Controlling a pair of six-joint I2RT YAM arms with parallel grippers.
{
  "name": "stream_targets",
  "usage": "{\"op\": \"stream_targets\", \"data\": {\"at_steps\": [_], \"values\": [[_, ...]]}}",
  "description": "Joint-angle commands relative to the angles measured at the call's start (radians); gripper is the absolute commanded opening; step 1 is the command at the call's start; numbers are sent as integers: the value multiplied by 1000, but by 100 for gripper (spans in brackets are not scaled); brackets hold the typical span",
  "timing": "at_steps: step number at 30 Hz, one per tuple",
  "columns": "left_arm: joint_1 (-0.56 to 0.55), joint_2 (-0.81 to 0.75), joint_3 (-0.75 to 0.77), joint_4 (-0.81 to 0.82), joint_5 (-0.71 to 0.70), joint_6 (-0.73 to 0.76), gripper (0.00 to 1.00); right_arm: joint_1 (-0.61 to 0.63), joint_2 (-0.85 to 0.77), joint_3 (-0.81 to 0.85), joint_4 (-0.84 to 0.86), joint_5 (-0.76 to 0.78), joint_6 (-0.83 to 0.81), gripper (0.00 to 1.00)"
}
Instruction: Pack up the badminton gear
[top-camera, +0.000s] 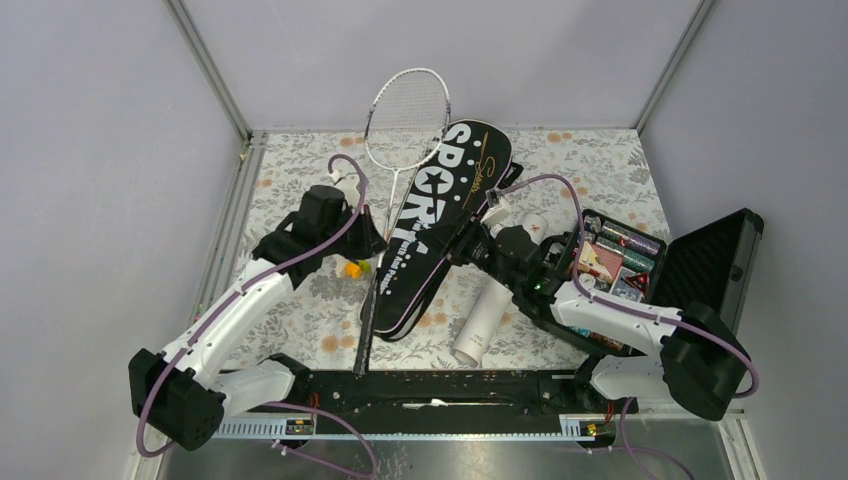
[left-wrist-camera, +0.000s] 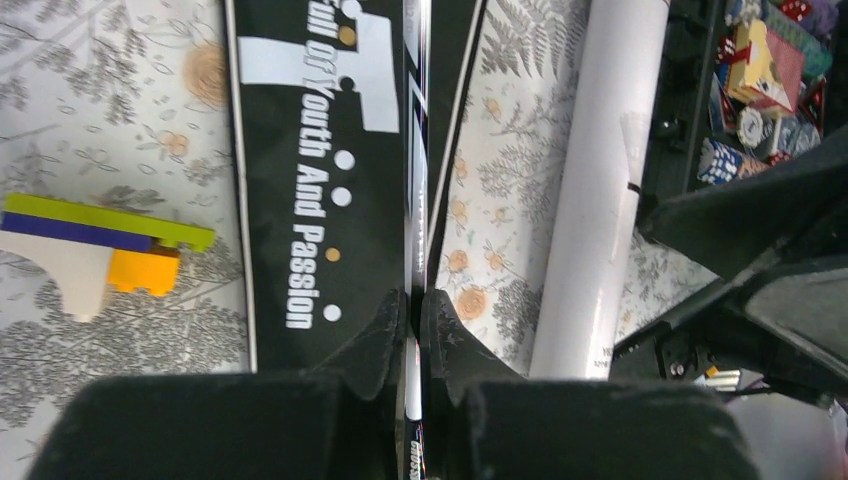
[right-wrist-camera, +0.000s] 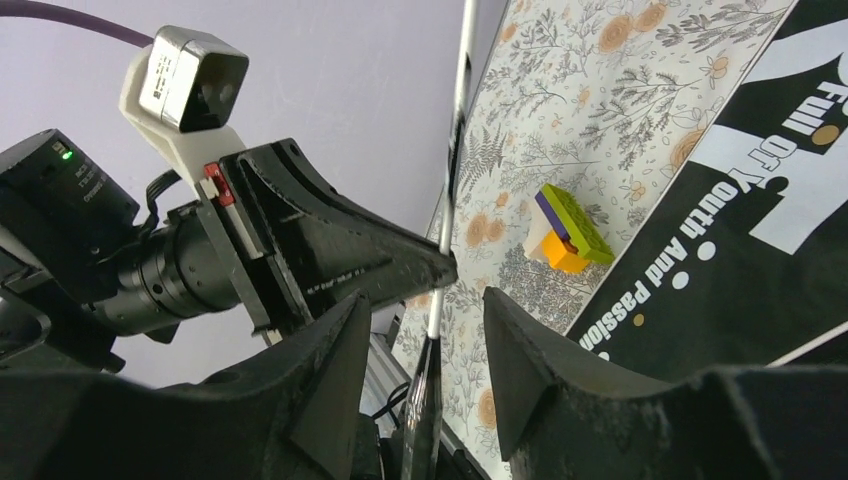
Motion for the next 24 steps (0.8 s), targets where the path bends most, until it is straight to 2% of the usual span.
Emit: {"op": "stream_targets", "data": {"at_steps": [1,19,22,24], "values": [[-52,-34,-8,108,15,-54,0,21,40,24,116,33,-4,51],[-183,-64,-39,132,47,-81,0,57,176,58,165,44,20,45],[-191,-70,-39,132,36,-83,0,59,188,50,174,52,34,39],[-193,-77,-38,132,33,-83,0,59,194,45,182,55,43,29]]}}
